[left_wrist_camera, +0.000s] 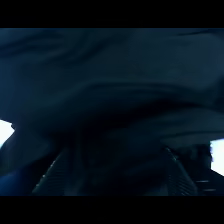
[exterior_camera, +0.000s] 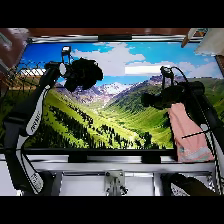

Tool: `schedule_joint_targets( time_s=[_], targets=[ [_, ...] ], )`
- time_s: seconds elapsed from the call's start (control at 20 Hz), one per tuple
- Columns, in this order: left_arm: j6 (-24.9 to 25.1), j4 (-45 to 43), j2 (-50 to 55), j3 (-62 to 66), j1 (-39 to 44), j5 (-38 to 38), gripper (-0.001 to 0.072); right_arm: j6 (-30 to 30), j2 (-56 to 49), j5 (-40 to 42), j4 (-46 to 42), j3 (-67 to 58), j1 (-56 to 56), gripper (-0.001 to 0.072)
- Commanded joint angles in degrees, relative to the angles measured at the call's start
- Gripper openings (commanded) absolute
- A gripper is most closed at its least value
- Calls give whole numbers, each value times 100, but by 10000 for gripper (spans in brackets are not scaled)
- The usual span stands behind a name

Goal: Fold the shirts.

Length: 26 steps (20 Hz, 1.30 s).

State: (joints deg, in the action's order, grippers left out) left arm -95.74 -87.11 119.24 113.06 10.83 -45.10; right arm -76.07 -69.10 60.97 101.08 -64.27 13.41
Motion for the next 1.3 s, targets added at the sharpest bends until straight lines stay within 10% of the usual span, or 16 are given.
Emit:
schedule_joint_targets(
  time_s=[0.0,0.25,0.35,0.9,1.25],
  targets=[
    [7,13,365,168,9,216,710,0,-2,-11,50,-4,4,505],
    [0,-2,470,168,-13,313,430,0,-2,-48,44,-4,2,505],
    [15,-4,411,186,-15,140,34,0,-2,-24,52,-4,2,505],
    [673,-155,-4096,179,680,-625,25,-568,1108,1274,-623,-7,2,505],
    [-251,-133,-5908,-1316,2339,-2317,26,-85,3344,1298,-1768,-7,-4,505]
  ],
)
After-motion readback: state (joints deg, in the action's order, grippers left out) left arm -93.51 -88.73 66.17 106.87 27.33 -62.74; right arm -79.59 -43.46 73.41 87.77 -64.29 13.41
